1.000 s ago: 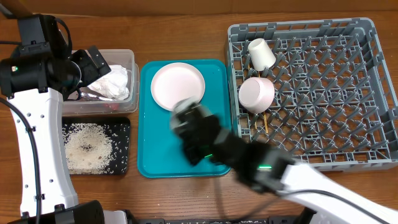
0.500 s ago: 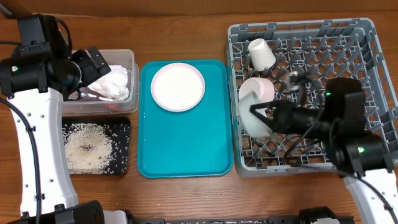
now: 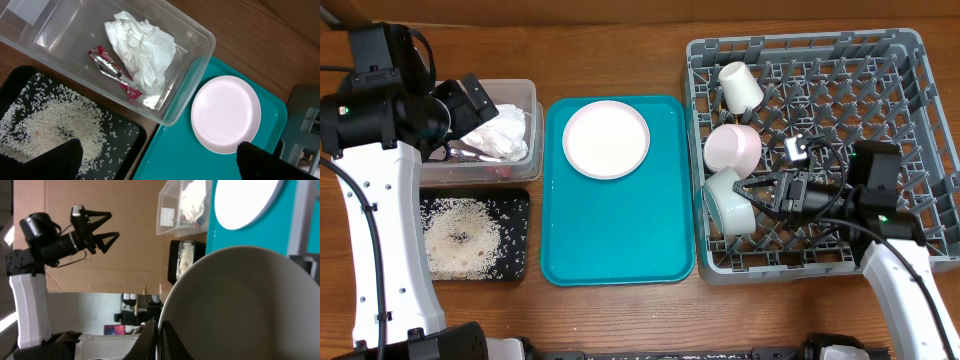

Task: Sort waste into correct bins and load items into the dishwasher
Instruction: 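Carry the white bowl right and set it in the rack below the pink bowl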

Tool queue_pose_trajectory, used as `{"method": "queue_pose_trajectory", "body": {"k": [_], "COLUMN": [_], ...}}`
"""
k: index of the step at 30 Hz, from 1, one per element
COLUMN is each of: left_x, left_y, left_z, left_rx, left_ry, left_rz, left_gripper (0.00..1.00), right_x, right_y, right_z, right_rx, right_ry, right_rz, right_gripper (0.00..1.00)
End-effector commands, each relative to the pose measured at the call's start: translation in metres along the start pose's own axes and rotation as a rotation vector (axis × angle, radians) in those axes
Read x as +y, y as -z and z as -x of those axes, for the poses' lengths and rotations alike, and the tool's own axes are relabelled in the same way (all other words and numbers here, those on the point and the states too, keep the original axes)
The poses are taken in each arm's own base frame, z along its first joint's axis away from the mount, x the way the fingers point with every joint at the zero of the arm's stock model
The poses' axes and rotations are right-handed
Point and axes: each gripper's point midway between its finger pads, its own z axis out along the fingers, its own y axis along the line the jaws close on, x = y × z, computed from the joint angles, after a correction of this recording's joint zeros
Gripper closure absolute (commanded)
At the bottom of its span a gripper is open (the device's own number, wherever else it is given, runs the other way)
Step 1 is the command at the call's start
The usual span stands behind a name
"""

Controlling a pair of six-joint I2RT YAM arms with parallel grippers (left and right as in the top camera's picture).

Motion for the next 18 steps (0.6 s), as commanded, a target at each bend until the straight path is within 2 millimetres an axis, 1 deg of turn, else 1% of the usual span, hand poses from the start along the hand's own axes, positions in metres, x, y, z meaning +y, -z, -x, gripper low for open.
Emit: {"method": "queue_pose_trajectory", "body": {"k": [1, 5, 9, 11, 14, 18], "left_x": [-0.001, -0.001, -0.001, -0.001, -0.001, -0.001], "left_y": [0.004, 0.004, 0.004, 0.004, 0.004, 0.004], "left_z": [0.004, 0.004, 0.004, 0.004, 0.004, 0.004], "left_rx": [-0.018, -0.018, -0.018, -0.018, -0.018, -0.018], "left_ry": [-0.014, -0.014, -0.014, -0.014, -0.014, -0.014], "left_rz": [-0.001, -0.001, -0.001, -0.001, -0.001, -0.001], "left_gripper": [0.0, 0.0, 0.0, 0.0, 0.0, 0.0], "right_x": [-0.008, -0.021, -0.041, -0.047, -0.051, -0.058], "right_y": [-0.003, -0.005, -0.006, -0.004, 0.006, 0.027], "right_z": [-0.002, -0.001, -0.005, -0.005, 0.003, 0.018], "right_rx": [0.026, 0.029, 0.016, 0.003, -0.043, -0.131], "right_ry": [-0.031, -0.075, -0.121, -0.136, -0.147, -0.164], "right_rz": [0.023, 0.007, -0.04, -0.05, -0.056, -0.065], "right_gripper": [0.96, 0.96, 0.96, 0.96, 0.96, 0.95]}}
